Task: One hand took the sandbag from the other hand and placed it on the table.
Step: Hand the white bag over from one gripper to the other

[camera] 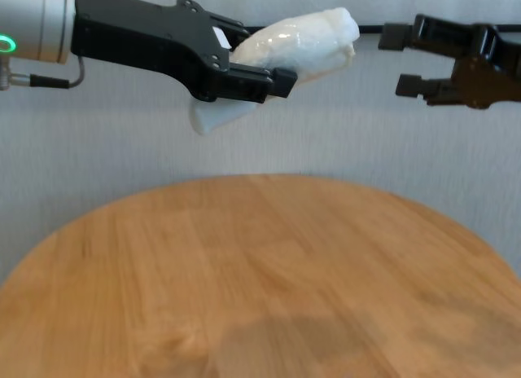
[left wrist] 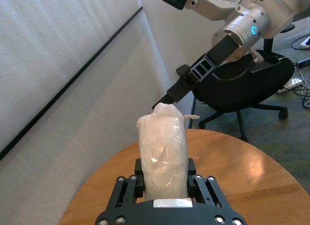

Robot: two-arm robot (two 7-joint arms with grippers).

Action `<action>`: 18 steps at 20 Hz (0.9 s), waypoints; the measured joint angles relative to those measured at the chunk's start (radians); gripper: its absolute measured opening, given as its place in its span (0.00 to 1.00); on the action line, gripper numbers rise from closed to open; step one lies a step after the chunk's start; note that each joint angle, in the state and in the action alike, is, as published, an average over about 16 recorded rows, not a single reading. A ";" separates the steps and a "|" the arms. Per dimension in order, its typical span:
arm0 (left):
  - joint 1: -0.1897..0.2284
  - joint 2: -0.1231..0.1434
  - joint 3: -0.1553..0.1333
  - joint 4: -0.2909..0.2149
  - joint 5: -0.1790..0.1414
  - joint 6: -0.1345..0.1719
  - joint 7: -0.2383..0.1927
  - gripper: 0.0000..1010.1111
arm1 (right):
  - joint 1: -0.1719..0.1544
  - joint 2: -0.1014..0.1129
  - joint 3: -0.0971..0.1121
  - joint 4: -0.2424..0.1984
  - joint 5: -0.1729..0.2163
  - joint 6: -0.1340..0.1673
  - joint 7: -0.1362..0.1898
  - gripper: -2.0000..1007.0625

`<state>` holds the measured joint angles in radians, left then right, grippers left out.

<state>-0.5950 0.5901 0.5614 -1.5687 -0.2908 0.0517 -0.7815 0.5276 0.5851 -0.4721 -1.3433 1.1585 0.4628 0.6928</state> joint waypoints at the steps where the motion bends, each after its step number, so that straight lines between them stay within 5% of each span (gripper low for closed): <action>1: 0.000 0.000 0.000 0.000 0.000 0.000 0.000 0.51 | 0.000 0.002 0.000 -0.004 0.005 0.001 0.000 0.99; 18: 0.000 0.000 0.000 0.000 0.000 0.000 0.000 0.51 | -0.015 0.037 -0.009 -0.079 0.077 0.006 0.009 0.99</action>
<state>-0.5950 0.5901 0.5614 -1.5686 -0.2908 0.0517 -0.7815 0.5124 0.6226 -0.4814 -1.4218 1.2357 0.4689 0.7017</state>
